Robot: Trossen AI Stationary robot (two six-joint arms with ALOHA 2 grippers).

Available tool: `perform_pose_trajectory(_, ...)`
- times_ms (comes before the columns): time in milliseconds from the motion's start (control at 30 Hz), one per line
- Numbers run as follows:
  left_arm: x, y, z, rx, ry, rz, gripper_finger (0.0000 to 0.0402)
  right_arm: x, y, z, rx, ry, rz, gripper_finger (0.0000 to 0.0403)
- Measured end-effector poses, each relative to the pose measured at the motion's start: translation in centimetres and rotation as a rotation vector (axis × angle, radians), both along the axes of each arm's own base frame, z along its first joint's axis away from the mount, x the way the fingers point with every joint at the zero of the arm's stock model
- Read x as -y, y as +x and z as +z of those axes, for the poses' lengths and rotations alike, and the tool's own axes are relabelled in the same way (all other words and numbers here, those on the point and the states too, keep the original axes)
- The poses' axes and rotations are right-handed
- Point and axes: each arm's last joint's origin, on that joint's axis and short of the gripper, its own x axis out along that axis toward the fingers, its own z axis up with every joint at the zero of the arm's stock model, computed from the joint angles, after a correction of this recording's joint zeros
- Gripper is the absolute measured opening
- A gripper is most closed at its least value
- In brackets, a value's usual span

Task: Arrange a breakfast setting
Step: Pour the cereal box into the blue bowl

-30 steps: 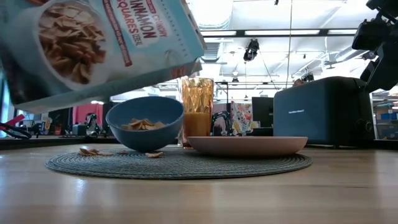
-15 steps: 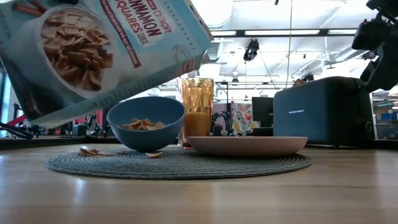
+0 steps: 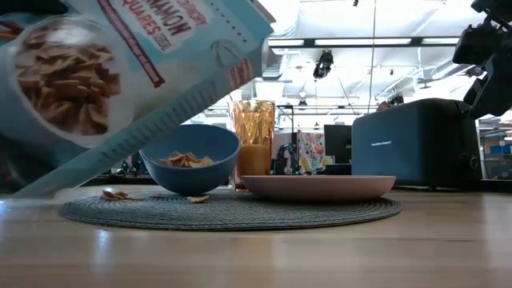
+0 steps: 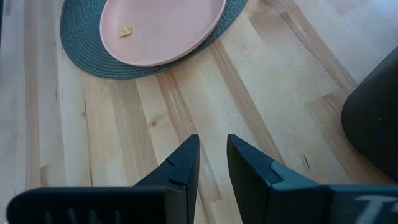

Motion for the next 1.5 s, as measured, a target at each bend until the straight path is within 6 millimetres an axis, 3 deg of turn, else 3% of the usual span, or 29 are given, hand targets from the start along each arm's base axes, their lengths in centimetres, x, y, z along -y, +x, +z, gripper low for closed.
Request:
perform_pose_trajectory(567, 1.4, -2.0, -2.5, 0.019, 0.004, -0.072, 0.0004, 0.0, 0.0, 0.0, 0.0, 0.0, 0.0, 0.0073)
perform_pose_trajectory(1000, 0.4, -2.7, -2.5, -0.178, -0.023, -0.131, 0.0, 0.0, 0.0, 0.0, 0.0, 0.0, 0.0, 0.0073)
perform_pose_trajectory(1233, -0.3, -3.3, -4.4, -0.395, -0.023, -0.13, 0.0, 0.0, 0.0, 0.0, 0.0, 0.0, 0.0, 0.0073)
perform_pose_trajectory(1500, -0.1, -3.3, -4.5, -0.427, -0.111, -0.082, 0.0, 0.0, 0.0, 0.0, 0.0, 0.0, 0.0, 0.0073)
